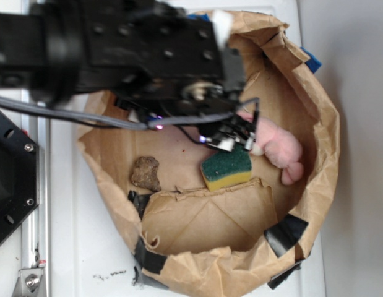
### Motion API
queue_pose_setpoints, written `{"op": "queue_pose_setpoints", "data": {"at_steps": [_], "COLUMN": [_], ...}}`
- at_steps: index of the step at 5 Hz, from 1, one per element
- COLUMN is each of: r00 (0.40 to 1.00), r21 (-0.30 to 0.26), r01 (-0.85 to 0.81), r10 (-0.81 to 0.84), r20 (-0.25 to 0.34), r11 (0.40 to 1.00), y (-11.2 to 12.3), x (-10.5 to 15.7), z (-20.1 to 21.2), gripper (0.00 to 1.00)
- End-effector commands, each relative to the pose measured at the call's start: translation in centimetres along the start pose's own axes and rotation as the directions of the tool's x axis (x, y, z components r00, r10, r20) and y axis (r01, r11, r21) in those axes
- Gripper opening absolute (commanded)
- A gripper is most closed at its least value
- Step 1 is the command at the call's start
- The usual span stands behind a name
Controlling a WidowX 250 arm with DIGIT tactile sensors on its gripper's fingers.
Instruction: Grab the white paper.
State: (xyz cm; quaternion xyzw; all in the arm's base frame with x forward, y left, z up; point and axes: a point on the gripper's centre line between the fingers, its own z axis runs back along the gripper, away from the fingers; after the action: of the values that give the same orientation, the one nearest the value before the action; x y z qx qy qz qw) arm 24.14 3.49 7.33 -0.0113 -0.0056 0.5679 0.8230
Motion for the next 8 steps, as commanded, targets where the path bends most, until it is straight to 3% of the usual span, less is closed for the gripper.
{"op": "queue_pose_setpoints", "data": {"at_steps": [1,3,4,5,6,8], "r00": [0.998,0.993,0.987,0.990,0.981,0.973], "r21": [-0.062,-0.061,-0.022,-0.004,0.004,0.036], "r01": [-0.054,-0.094,-0.124,-0.130,-0.156,-0.186], "r10": [0.056,0.098,0.126,0.129,0.155,0.179], "r20": [0.033,0.067,0.098,0.060,0.120,0.146], "r11": [0.997,0.994,0.992,0.992,0.988,0.982], "y": [-1.3,-0.6,1.0,2.9,4.1,4.2], "x": [4.3,6.9,6.7,5.6,4.3,4.3], "z": [2.4,1.9,1.3,1.7,1.7,0.0], "gripper": [1.00,1.00,1.00,1.00,1.00,1.00]}}
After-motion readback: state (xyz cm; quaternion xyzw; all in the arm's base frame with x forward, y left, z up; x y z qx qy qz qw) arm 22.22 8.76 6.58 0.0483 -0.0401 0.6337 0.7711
